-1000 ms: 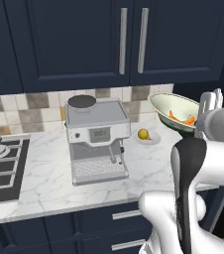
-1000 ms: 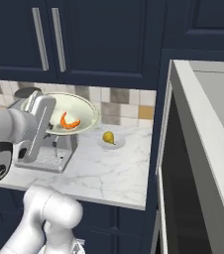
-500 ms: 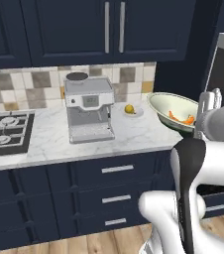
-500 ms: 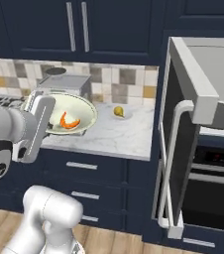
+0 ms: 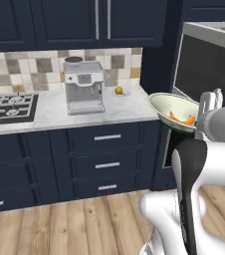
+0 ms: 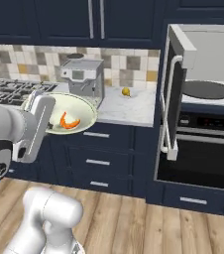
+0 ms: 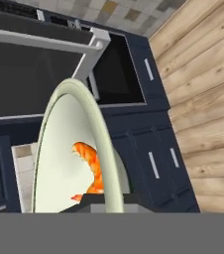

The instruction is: Remove the pear from the bowl and place it on the small plate. Then place the bowl with only the shrimp in the microwave, close the door, and press the start button to microwave the shrimp.

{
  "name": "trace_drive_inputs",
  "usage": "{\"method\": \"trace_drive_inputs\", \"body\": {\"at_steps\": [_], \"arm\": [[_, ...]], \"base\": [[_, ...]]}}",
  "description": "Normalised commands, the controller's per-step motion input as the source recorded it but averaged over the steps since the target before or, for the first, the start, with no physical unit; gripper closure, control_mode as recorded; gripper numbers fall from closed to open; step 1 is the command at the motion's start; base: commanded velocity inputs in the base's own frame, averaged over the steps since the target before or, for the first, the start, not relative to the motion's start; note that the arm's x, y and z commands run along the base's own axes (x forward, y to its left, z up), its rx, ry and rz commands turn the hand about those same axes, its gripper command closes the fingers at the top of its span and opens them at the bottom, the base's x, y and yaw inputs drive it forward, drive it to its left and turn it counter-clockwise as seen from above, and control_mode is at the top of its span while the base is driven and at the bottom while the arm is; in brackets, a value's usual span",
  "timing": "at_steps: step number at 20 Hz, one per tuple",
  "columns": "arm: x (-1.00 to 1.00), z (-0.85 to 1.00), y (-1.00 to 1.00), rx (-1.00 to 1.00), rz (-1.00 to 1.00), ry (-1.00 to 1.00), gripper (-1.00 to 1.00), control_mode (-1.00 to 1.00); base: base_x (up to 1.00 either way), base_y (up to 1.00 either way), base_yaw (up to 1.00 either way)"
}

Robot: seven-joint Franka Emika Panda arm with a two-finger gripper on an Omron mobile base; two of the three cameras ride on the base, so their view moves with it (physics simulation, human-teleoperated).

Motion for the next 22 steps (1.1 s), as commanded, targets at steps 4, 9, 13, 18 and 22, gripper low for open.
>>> {"method": "trace_drive_inputs", "body": {"at_steps": [4, 9, 13, 18, 22], "arm": [[0.00, 0.00, 0.00, 0.00, 0.00, 0.00, 1.00, 1.00], [0.00, 0.00, 0.00, 0.00, 0.00, 0.00, 1.00, 1.00], [0.00, 0.00, 0.00, 0.00, 0.00, 0.00, 1.00, 1.00], [0.00, 0.00, 0.00, 0.00, 0.00, 0.00, 1.00, 1.00], [0.00, 0.00, 0.00, 0.00, 0.00, 0.00, 1.00, 1.00]], "base": [[-0.95, -0.47, 0.00], [-0.59, -0.80, -0.01], [-0.34, -0.90, 0.00], [-0.18, -0.92, 0.00], [0.00, -0.83, 0.00]]}}
